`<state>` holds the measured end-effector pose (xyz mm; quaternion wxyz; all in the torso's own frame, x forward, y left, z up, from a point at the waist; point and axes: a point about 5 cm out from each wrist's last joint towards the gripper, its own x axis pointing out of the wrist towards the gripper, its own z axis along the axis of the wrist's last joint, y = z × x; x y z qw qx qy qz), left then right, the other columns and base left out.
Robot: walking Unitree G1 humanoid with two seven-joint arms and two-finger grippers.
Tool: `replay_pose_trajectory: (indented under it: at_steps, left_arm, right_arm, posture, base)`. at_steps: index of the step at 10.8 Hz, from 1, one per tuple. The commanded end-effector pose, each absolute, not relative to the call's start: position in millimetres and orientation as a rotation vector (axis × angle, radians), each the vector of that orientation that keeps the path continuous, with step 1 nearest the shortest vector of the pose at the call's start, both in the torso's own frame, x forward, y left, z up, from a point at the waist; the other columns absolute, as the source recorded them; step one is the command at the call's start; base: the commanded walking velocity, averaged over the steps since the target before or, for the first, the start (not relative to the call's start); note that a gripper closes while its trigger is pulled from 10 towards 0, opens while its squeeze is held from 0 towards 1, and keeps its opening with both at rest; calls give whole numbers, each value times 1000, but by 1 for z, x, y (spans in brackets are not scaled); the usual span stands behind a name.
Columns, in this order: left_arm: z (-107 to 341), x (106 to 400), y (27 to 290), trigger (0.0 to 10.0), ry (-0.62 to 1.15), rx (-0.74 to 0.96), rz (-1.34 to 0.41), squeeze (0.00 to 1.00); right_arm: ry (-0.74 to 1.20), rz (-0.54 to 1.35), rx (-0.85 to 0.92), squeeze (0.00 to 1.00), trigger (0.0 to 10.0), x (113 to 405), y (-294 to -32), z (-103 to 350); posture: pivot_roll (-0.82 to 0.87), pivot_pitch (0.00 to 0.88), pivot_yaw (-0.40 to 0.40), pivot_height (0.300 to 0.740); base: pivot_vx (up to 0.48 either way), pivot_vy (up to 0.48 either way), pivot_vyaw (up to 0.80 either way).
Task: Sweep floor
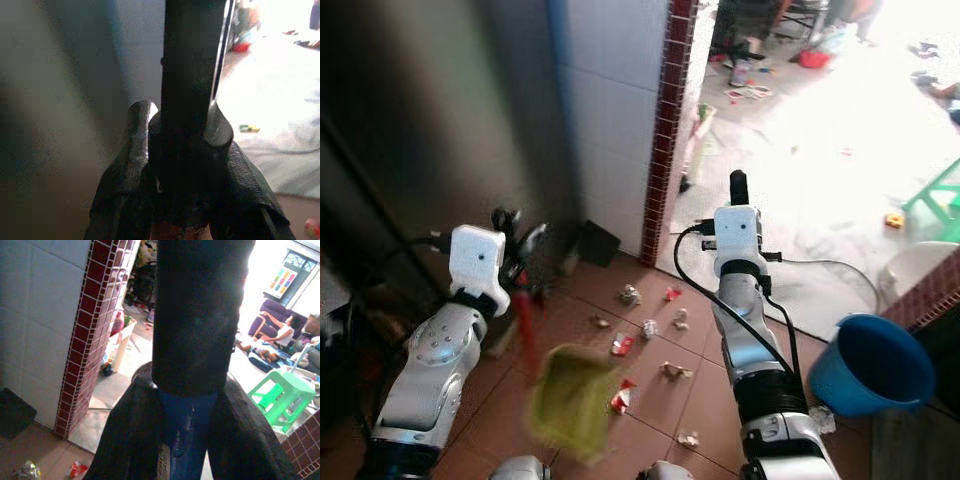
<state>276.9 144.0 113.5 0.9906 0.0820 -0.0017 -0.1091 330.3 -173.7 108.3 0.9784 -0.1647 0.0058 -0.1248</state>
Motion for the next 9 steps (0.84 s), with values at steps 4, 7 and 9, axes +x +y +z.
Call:
replay_pose_trajectory:
  at_steps: [4,7,9]
  left_arm:
    - [116,292,148,10000,-93,220,-188,0]
    - [114,316,135,10000,-188,261,-91,0]
    - [100,324,119,10000,-144,180,-120,0]
  right_arm:
    - [49,-234,-283,0,10000,332,-175,108]
    - [97,-203,-126,0,10000,332,-170,103]
    - [103,-190,-37,0,10000,335,-167,106]
  posture:
    - [60,2,-70,740]
    - [32,0,-65,740]
    - [22,0,-60,740]
  base:
    - [0,0,0]
    - [0,0,0]
    - [0,0,0]
